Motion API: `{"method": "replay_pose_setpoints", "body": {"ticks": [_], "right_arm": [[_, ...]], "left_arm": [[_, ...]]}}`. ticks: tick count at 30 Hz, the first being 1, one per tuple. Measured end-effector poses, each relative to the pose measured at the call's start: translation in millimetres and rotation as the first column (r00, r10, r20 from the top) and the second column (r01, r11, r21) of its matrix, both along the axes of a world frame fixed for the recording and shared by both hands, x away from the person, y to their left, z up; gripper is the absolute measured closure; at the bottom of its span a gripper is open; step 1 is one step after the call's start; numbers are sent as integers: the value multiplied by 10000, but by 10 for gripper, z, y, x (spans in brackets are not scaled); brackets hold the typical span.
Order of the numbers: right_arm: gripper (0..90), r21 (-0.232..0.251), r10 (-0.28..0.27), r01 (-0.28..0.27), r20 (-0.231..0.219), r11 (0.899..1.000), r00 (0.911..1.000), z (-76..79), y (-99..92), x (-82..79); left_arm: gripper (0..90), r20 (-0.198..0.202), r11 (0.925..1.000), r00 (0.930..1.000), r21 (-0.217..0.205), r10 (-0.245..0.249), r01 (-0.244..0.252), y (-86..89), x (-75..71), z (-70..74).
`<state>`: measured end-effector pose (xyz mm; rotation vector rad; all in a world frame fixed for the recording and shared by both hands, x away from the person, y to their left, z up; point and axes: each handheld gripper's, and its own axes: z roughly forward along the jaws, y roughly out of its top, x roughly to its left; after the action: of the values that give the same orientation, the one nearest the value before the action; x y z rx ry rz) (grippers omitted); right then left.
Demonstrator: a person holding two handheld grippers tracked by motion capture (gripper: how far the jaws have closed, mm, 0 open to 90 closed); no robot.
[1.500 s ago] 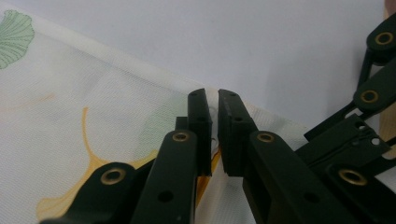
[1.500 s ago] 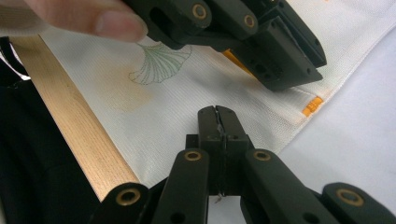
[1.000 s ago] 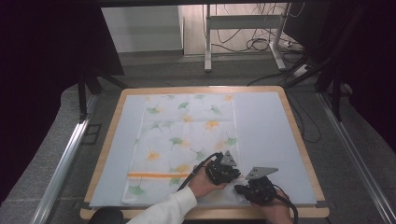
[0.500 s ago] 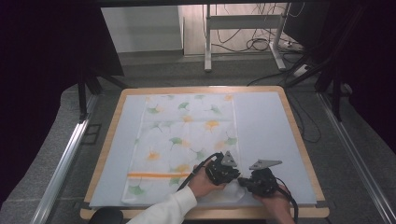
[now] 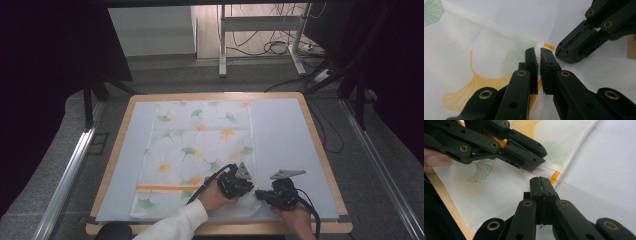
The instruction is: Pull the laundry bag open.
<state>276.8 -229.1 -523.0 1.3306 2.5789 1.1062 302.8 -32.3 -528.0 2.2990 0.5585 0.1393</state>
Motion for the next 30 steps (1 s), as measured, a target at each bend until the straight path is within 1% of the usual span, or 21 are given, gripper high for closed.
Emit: {"method": "replay_pose_setpoints", "body": {"ticks": [1, 3, 7, 10, 17, 20, 24, 25, 26, 30], "right_arm": [[894, 3, 0, 0, -2, 10000, 10000, 0, 0, 0], [894, 14, 9, -9, 8, 10000, 10000, -1, 0, 1], [894, 13, 31, -31, 24, 10000, 10000, -2, -1, 2], [894, 44, 28, -28, 10, 10000, 10000, -3, -2, 2], [894, 60, 84, -84, -21, 9999, 10000, -3, -9, 8], [894, 58, 91, -90, -54, 9999, 9999, -2, -10, 10], [894, 118, 21, -20, -84, 9999, 10000, -4, -10, 13], [894, 139, 39, -38, -75, 9999, 10000, -5, -11, 18], [893, 222, 31, -27, -157, 9998, 9999, -3, -12, 30], [893, 430, -209, 216, -182, 9988, 9996, 11, 13, 120]], "left_arm": [[870, -33, 9999, 10000, -114, 45, -45, 4, -4, -6], [872, -99, 9998, 9999, -171, 42, -44, 17, -3, -9], [883, -101, 9999, 9999, -134, 21, -22, 22, -6, -7], [898, -196, 9999, 9998, -166, -12, 9, 32, -5, -6], [900, -208, 9999, 9997, -113, -99, 97, 46, -11, 1], [900, -309, 9998, 9995, -149, -100, 95, 56, -13, 2], [900, -319, 9997, 9994, -192, -137, 131, 64, -6, -2], [900, -322, 9997, 9994, -230, -132, 124, 64, -3, -4], [900, -346, 9996, 9993, -275, -108, 98, 62, -2, -6], [900, -313, 9996, 9994, -245, -127, 120, 65, -3, -6]]}}
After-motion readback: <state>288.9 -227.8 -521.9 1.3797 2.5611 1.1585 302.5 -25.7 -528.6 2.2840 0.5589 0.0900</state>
